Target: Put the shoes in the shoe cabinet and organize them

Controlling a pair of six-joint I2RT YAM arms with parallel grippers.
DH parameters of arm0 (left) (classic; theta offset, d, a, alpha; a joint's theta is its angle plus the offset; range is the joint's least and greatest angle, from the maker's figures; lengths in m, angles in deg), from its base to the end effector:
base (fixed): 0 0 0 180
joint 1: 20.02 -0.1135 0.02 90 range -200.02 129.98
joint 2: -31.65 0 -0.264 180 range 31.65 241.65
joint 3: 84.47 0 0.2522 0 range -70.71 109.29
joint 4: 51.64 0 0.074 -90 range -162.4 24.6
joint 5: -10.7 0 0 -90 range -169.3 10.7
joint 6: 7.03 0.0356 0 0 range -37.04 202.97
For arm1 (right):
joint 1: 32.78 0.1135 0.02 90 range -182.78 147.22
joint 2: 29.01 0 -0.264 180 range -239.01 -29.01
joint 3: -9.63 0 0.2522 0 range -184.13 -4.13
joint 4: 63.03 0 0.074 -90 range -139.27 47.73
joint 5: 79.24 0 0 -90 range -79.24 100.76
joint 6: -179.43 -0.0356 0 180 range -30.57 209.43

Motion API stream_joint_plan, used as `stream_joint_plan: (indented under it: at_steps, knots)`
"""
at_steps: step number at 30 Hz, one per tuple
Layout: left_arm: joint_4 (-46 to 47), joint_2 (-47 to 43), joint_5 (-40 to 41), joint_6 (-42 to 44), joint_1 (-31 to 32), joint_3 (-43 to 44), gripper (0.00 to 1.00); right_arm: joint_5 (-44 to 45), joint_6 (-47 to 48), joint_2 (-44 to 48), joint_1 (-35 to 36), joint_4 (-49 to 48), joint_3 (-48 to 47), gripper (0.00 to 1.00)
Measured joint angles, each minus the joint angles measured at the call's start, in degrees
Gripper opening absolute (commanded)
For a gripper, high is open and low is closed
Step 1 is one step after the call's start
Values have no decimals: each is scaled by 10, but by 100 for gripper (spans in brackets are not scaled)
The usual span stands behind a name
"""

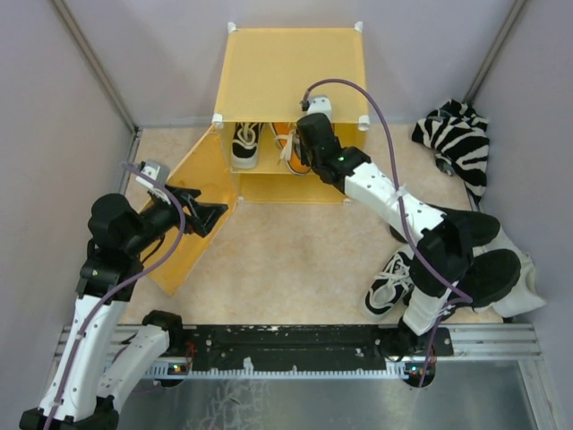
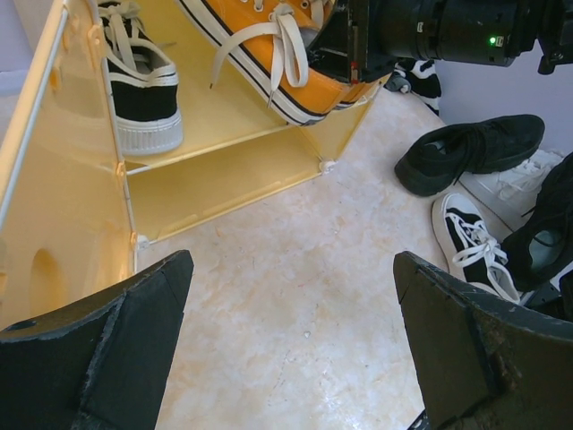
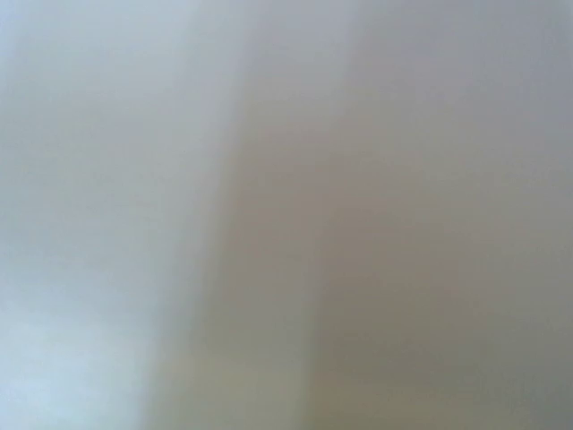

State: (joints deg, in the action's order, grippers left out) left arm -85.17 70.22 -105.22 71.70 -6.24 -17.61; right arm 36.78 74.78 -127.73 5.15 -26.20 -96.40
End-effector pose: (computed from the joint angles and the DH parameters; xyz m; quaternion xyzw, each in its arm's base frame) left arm 0.1335 -0.0488 0.3879 0.1669 0.7164 -0.3042 0.6053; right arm 0.3270 0.2350 0.3543 -0.0588 0.8473 0.0430 0.5261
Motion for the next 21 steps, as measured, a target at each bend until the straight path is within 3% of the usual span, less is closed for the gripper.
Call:
stream_joint_plan:
  at_steps: [9,10,14,17,21]
  knots:
    - [0,0,4,6,0,0,99,23,22,-21,-15,-17,-14,2]
    - [0,0,4,6,0,0,99,25,22,-22,-15,-17,-14,7]
    - [0,0,4,7,0,0,99,27,20,-22,-15,-24,-14,47]
    - [0,1,4,7,0,0,99,26,10,-22,-17,-37,-14,58]
    - [-1,2,4,7,0,0,99,30,-1,-21,-17,-51,-4,65]
